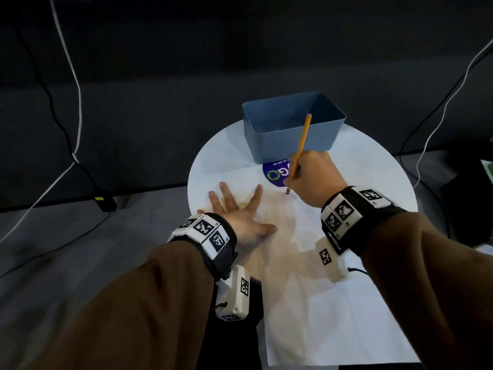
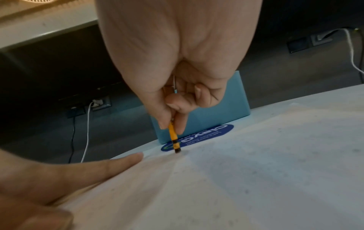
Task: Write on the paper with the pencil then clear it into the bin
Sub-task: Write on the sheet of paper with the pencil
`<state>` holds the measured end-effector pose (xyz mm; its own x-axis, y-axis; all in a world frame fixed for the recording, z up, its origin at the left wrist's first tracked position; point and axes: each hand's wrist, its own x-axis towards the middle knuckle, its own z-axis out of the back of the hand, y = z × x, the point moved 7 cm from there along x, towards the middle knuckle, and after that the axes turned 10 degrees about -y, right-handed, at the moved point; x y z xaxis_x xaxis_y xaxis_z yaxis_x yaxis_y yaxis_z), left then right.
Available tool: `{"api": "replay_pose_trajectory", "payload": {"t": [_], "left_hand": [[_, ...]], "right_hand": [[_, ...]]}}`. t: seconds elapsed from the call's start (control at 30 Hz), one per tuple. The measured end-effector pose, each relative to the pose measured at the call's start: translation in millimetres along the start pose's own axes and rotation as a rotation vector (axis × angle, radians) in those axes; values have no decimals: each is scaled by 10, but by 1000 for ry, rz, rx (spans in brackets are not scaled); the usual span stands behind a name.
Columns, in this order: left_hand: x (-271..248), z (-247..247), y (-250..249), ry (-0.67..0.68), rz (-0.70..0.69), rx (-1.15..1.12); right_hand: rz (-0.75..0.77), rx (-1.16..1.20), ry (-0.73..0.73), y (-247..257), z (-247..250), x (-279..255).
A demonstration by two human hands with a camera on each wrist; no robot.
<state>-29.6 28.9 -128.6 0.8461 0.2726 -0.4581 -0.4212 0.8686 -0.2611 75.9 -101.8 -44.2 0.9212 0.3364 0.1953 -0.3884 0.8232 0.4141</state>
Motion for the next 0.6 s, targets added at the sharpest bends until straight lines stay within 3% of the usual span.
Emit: {"api": "replay_pose_trajectory", "payload": {"t": [0.23,0.47,0.6], "left_hand": [[-48,44,-56,-1,5,15],[-16,30,1,-16,-4,5],[-39,40,-40,1,-4,43]], "right_hand": [[32,136,-7,289,-147,-30],[-67,45,-81,16,-68,47],[6,116,-44,197,-124,-7]]}}
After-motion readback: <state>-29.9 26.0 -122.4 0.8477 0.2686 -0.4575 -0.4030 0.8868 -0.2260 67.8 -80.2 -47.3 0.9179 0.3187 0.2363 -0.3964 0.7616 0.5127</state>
